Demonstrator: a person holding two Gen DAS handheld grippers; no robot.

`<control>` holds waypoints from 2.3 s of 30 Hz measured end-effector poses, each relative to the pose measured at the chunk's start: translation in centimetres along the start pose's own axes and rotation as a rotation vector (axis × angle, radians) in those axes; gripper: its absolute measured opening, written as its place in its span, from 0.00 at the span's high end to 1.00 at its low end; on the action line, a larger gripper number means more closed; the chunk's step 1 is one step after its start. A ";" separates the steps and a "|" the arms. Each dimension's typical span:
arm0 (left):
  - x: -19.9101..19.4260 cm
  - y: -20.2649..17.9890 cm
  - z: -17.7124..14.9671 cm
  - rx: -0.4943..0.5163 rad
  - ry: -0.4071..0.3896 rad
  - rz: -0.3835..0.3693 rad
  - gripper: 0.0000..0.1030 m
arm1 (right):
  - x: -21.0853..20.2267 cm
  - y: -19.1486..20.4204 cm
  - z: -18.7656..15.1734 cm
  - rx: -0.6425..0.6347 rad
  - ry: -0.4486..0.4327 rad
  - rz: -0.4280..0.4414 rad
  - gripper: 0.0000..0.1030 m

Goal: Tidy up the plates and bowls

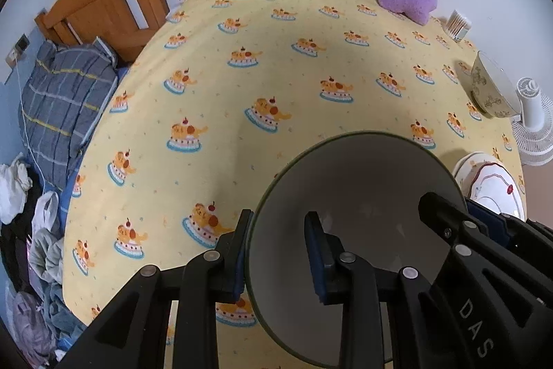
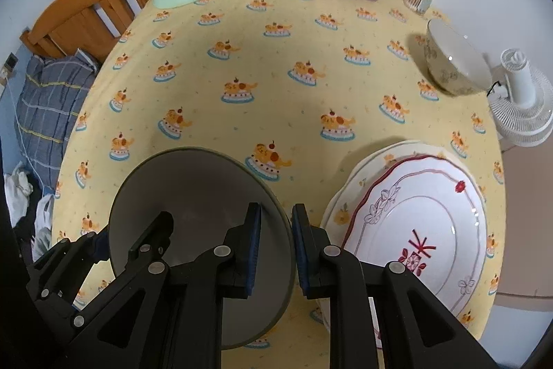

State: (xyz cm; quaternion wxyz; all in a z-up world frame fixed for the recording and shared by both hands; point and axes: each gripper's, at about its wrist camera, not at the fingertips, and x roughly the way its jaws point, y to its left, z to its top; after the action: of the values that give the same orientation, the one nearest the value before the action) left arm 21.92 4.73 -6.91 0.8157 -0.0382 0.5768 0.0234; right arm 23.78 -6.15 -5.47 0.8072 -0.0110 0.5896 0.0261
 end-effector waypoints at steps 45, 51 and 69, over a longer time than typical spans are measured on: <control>-8.5 -10.5 5.3 0.162 -0.218 -0.021 0.28 | -10.1 -11.6 2.7 0.092 -0.263 0.017 0.39; -7.8 -14.5 7.9 0.148 -0.235 -0.014 0.28 | -9.7 -15.1 5.6 0.066 -0.283 0.009 0.39; -1.3 -25.0 14.5 0.162 -0.240 -0.039 0.28 | -3.8 -26.1 13.2 0.164 -0.270 -0.023 0.39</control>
State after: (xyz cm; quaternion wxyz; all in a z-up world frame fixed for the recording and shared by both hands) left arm 37.20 -18.85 0.00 0.8794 0.0199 0.4744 -0.0348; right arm 36.60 -31.67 1.86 0.8775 0.0518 0.4758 -0.0302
